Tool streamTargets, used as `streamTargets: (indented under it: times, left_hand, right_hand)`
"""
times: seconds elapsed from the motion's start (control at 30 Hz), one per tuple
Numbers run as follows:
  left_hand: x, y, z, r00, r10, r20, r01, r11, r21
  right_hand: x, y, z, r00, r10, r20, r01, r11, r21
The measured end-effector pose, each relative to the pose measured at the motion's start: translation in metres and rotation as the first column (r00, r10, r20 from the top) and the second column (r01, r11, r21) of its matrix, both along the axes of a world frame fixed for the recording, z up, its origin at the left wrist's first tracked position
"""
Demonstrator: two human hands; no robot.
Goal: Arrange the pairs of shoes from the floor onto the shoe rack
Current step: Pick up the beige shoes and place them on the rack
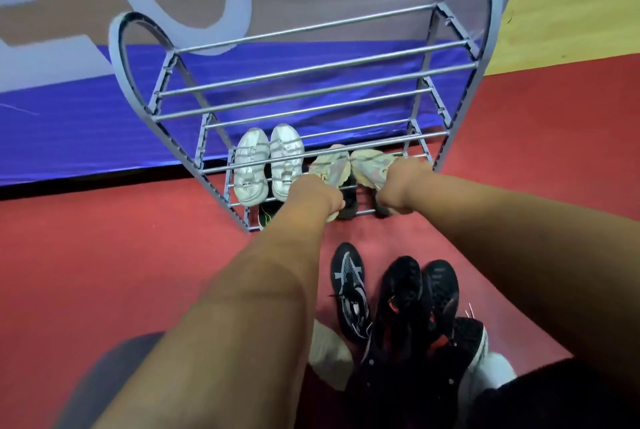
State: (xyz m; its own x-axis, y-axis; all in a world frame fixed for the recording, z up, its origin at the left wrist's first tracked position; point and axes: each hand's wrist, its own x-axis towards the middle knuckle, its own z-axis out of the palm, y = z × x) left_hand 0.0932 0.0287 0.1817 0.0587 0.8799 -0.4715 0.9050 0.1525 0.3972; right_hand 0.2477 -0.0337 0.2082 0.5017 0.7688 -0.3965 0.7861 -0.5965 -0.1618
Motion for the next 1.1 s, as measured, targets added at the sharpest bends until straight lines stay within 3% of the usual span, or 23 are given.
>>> streamTargets:
  times: [0.17,0.33,0.57,0.7,0.73,0.87,1.0,1.1]
  left_hand:
    - [0.027,0.030,-0.064,0.985,0.139,0.105,-0.153,0.978,0.140]
    - [0.030,0.056,-0.090,0.990,0.083,0.114,-0.108,0.968,0.228]
    - [0.040,0.084,-0.130,0.992,0.079,0.097,-0.105,0.950,0.295]
    - [0.047,0.089,-0.138,0.995,0.061,0.080,-0.085,0.938,0.337]
    - [0.048,0.091,-0.141,0.995,0.068,0.077,-0.090,0.938,0.334]
    - [0.051,0.089,-0.140,0.984,0.105,0.140,-0.143,0.945,0.294]
    - [0.049,0.089,-0.146,0.984,0.101,0.146,-0.137,0.955,0.263]
    - [0.046,0.090,-0.149,0.982,0.087,0.168,-0.128,0.958,0.255]
  right_hand:
    - [0.011,0.035,-0.081,0.970,-0.162,-0.181,0.189,0.971,0.147]
    - [0.018,0.066,-0.116,0.980,-0.124,-0.153,0.164,0.946,0.281]
    - [0.020,0.097,-0.148,0.996,-0.086,-0.035,0.092,0.949,0.301]
    - [0.019,0.109,-0.159,0.995,-0.080,-0.061,0.094,0.960,0.264]
    - [0.020,0.111,-0.160,0.994,-0.075,-0.085,0.095,0.958,0.269]
    - [0.026,0.110,-0.159,0.891,-0.160,-0.426,0.270,0.940,0.210]
    - [0.026,0.114,-0.158,0.952,-0.134,-0.276,0.229,0.911,0.344]
    - [0.023,0.115,-0.153,0.982,-0.067,-0.176,0.116,0.952,0.282]
